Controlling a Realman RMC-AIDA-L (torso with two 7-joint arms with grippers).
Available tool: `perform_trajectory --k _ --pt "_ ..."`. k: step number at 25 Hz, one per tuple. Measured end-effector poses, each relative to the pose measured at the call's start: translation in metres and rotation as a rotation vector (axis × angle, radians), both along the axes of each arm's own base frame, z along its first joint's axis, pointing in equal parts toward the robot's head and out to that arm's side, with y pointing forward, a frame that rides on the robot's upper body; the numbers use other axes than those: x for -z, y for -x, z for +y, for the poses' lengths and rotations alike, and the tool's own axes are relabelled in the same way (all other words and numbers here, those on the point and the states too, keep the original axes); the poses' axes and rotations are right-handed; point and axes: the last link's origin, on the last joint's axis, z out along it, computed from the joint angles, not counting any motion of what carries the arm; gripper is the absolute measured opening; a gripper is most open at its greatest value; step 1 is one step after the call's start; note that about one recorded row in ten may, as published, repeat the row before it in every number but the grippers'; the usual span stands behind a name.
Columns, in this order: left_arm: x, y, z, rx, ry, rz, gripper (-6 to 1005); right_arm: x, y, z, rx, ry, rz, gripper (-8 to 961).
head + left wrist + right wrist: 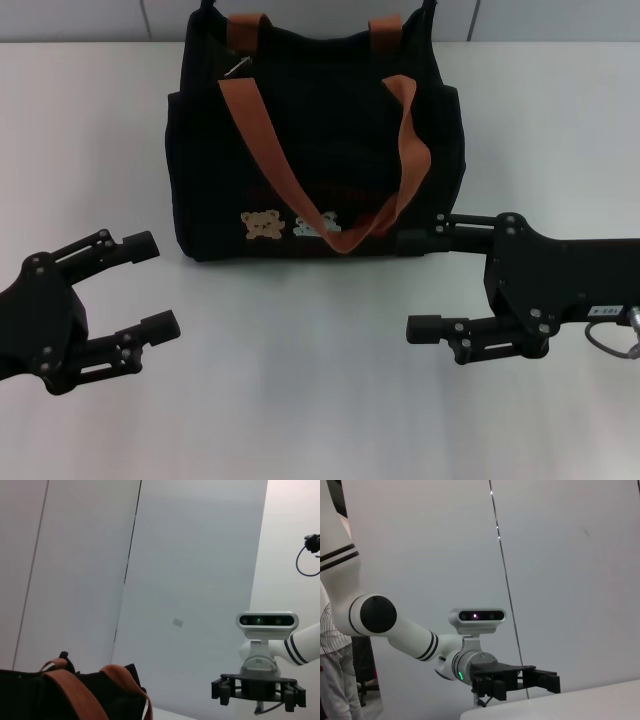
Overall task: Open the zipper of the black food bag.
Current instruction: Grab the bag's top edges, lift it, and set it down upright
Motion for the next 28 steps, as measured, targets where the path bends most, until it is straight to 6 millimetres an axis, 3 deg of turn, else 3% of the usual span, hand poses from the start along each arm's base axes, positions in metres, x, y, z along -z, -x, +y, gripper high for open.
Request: perform_trajectory --k 24,28 --pt "0.009 -0.001 -0.001 -0.040 -0.030 -0.036 834 0.006 -0.010 -0.010 0.067 -0.001 0.023 790" --pt "0.014 0.010 0.022 -0.187 -0.164 -0.040 835 0.009 -0.013 -0.007 0.098 -0.016 0.020 790"
